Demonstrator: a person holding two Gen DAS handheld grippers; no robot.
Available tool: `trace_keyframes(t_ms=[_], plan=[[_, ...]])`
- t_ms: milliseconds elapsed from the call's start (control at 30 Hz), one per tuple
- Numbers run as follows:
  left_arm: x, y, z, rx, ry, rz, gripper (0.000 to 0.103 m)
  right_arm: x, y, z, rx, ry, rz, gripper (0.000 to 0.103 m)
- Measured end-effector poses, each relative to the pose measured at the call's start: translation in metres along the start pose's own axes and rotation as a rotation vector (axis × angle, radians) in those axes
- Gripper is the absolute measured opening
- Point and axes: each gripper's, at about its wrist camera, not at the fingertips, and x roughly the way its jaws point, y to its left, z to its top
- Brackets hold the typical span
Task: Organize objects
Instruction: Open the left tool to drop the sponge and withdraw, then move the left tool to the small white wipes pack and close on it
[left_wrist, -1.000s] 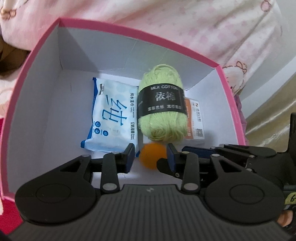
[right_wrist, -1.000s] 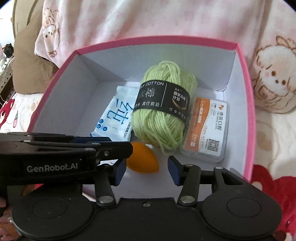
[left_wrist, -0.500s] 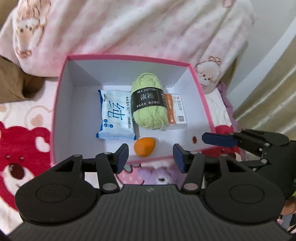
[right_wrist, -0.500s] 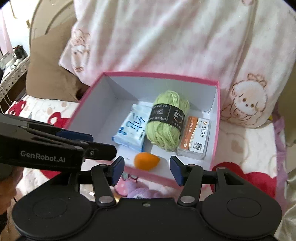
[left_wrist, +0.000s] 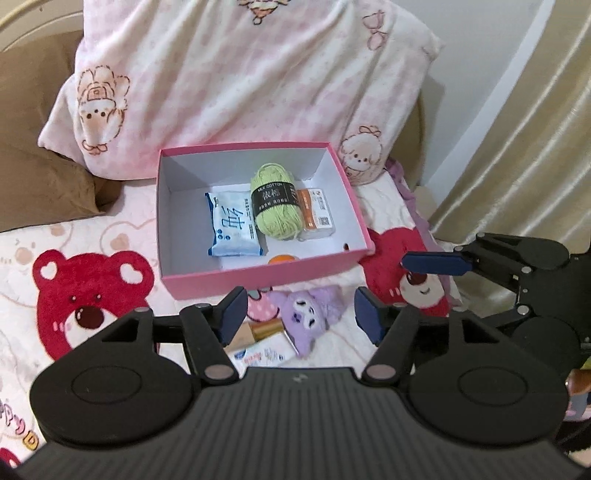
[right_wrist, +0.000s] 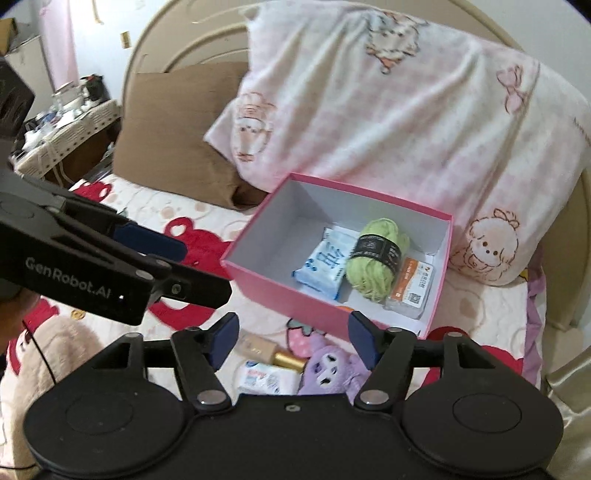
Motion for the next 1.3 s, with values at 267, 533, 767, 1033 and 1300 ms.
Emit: trace_keyframes(t_ms=[267,533,767,1033,1300], plan=[[-0.014,-0.008,-0.040,0.026,0.000,0.028,0.075,-0.025,0.032,-0.037,-0.077,-0.025,0.042,0.081],[0.013,0.007,-0.073,-0.046,0.068,-0.021,0.080,-0.009,0.052,-0.082,-0.122,-0.038,0.087,0.085],[0.048,0.015,-0.082,-0.067,0.108,-0.038,0.077,0.031,0.058,-0.102,-0.152,-0.027,0.118,0.085],[0.096,0.034,-0.081,-0.137,0.120,-0.004,0.076,0.087,0.049,-0.102,-0.146,0.010,0.147,0.085],[0.139,0.051,-0.092,-0.187,0.129,0.002,0.071,0.140,0.032,-0.113,-0.022,0.064,0.157,0.085]])
